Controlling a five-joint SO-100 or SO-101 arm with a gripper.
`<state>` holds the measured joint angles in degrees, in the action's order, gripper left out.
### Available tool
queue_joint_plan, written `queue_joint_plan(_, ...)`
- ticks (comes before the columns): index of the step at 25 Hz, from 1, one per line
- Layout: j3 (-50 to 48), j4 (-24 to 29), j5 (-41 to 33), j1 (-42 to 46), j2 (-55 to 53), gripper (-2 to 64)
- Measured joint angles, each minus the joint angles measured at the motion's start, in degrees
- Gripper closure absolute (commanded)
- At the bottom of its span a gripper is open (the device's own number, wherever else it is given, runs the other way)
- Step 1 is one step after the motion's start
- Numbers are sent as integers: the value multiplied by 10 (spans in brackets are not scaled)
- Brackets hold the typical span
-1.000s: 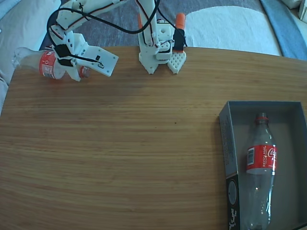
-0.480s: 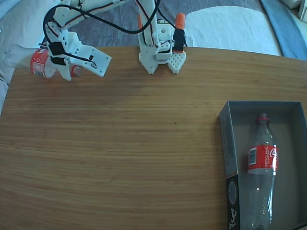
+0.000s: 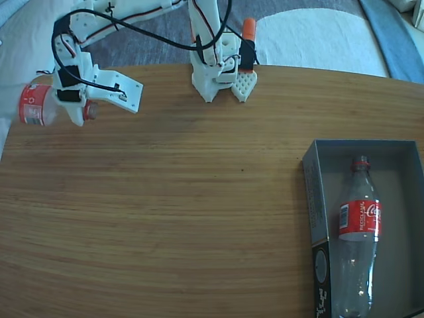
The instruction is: Grasp the bottles and put them in the box.
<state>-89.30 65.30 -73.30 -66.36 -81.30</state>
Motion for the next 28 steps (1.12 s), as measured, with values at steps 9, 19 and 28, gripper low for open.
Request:
queue_joint_plan(9, 47, 29, -18, 83, 0, 601)
queue_joint_plan(19, 120, 140, 15, 216, 0, 601)
queue_joint_plan(28, 134, 187, 16, 319, 0, 602)
